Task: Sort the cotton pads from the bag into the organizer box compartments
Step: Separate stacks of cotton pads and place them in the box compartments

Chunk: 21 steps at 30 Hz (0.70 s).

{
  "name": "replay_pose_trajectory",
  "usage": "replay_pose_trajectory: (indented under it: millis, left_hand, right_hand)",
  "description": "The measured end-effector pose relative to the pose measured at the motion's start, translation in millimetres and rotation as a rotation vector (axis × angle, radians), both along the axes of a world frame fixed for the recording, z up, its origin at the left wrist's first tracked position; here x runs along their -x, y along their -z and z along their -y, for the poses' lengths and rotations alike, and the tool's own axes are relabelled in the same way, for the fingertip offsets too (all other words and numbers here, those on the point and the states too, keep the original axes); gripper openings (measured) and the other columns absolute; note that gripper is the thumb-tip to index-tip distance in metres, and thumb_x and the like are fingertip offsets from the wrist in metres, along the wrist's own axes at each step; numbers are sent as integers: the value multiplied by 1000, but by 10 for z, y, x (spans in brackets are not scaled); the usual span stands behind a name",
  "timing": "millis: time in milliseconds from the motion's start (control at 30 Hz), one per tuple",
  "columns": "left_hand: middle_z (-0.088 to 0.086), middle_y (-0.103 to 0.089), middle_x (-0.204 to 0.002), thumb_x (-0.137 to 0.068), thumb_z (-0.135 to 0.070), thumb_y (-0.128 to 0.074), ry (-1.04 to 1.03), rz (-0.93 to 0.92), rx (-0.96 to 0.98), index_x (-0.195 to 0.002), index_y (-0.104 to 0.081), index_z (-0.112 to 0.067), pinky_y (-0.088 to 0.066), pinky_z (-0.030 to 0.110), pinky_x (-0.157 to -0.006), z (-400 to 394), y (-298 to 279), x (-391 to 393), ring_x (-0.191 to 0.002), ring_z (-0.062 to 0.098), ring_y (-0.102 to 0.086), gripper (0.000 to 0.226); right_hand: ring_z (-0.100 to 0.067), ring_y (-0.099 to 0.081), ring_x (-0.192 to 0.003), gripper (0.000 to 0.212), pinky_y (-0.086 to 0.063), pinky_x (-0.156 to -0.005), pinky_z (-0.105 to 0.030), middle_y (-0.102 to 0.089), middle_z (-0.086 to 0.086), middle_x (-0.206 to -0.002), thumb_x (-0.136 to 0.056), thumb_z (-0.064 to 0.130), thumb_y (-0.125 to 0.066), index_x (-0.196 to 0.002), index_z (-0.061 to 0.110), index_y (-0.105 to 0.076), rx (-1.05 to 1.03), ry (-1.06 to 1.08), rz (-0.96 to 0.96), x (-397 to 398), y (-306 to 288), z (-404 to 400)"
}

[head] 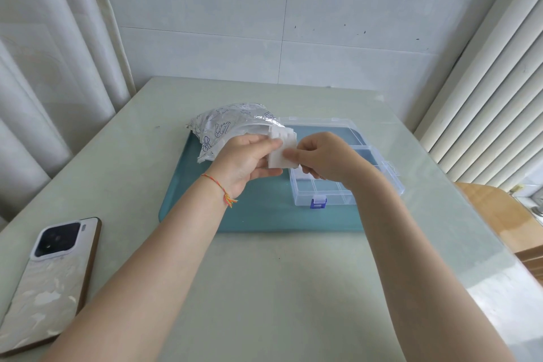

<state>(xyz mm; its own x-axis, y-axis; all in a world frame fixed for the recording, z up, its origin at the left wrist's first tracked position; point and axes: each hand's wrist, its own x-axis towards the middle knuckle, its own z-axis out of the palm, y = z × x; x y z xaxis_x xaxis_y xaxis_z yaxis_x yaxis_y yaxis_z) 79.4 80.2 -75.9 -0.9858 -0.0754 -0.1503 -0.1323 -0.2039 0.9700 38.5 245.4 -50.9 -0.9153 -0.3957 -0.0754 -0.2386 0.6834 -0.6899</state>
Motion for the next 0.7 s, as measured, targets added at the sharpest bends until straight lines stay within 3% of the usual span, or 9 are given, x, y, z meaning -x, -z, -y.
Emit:
replay_pose_trajectory:
  millis: [167,267,333,400,433,500,600,700]
  left_hand:
    - [27,-68,-112,-99,-9,-52,-38,14,-55,-111,-63,2,-61,35,-68,-13,10,14,-86,31,-71,19]
    - [23,-70,-99,-100,-6,-46,2,19,-98,-103,-62,2,-61,35,-67,-29,3,10,-78,31,-73,18]
    - [16,-72,-83,-99,-2,-45,-1,20,-116,-97,-63,0,-62,35,-64,-32,5,2,-70,26,-73,18]
    - [13,-73,-79,-98,-2,-42,-1,34,-131,-107,-63,0,-60,34,-58,-30,5,3,-69,22,-73,22]
    - [12,-73,-79,-99,-3,-42,9,42,-126,-109,-64,-1,-58,32,-54,-33,4,1,-69,21,-73,24]
    - [10,-70,-77,-98,-5,-44,33,54,-72,-104,-65,-4,-53,29,-49,-46,1,-6,-61,19,-69,23]
    - [14,-61,-83,-95,-7,-47,48,56,4,-100,-66,-5,-51,29,-49,-64,19,10,-63,22,-61,20]
    - [10,-63,-81,-94,-8,-49,57,72,13,-95,-67,-10,-55,29,-54,-65,24,8,-68,19,-61,18]
  right_hand:
    - [-16,-43,-47,45,-38,-51,-24,-51,8,-46,-93,44,-61,-61,12,-54,28,8,-28,-14,12,43]
    - [-18,-37,-53,48,-32,-52,-29,-47,2,-54,-89,49,-64,-67,11,-47,-11,16,-124,-33,31,99]
    - [-14,-45,-65,47,-38,-58,-28,-51,4,-76,-78,54,-74,-84,13,-51,-10,26,-235,-53,46,109]
    - [-15,-51,-97,71,-46,-82,-30,-50,4,-109,-65,51,-85,-119,20,-50,-10,-55,-305,-86,45,108]
    - [-16,-47,-113,88,-43,-94,-33,-45,3,-123,-63,50,-86,-134,23,-43,-47,-112,-338,-98,50,114]
    - [-18,-37,-128,101,-36,-104,-38,-39,4,-138,-64,51,-85,-146,25,-32,-172,-167,-423,-120,69,158]
    - [-20,-40,-127,91,-33,-102,-39,-44,4,-134,-69,55,-80,-143,24,-37,-287,-154,-479,-110,125,210]
    - [-20,-45,-117,72,-32,-96,-35,-51,4,-121,-73,55,-77,-130,23,-48,-282,-151,-455,-108,137,209]
